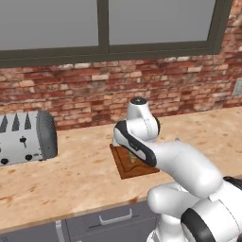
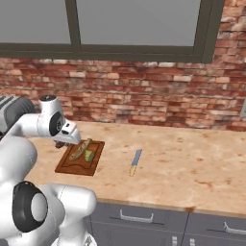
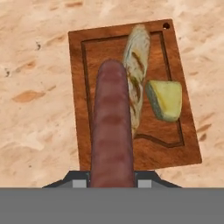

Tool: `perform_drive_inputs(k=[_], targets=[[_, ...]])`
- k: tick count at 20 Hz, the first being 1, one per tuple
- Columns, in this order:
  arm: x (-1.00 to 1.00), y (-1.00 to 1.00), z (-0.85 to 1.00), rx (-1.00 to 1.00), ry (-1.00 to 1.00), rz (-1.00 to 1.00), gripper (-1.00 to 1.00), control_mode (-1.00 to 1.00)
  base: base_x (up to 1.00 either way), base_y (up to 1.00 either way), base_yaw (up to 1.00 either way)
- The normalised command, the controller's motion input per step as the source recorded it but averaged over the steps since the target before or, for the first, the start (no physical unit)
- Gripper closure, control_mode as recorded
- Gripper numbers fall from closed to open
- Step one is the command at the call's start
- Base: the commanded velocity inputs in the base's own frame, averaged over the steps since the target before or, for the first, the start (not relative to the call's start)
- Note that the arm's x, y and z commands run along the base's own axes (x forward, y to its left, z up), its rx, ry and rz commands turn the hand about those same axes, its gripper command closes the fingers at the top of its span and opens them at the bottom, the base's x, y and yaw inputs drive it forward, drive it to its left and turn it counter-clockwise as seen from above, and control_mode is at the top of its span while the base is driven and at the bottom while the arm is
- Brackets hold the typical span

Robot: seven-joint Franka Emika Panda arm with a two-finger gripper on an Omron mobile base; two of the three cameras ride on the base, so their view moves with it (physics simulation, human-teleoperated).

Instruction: Retrieve the sausage and cheese from the fridge and place them on the cutting board on the counter.

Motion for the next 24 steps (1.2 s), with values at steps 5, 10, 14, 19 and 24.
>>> perform_drive_inputs(k=[5,10,14,19,24], targets=[[0.2,0.03,-0.44,0.0,0.15,-0.19,1.0,-1.0,0.0,0.0,0.0],[0.06,0.0,-0.48,0.03,0.06,-0.09,1.0,-1.0,0.0,0.0,0.0],[0.12,0.04,-0.2,0.02,0.0,0.01,1.0,-1.0,0.0,0.0,0.0],[0.02,0.01,-0.19,-0.04,-0.02,0.07,1.0,-1.0,0.0,0.0,0.0],[0.06,0.0,-0.35,-0.15,-0.01,0.04,1.0,-1.0,0.0,0.0,0.0]])
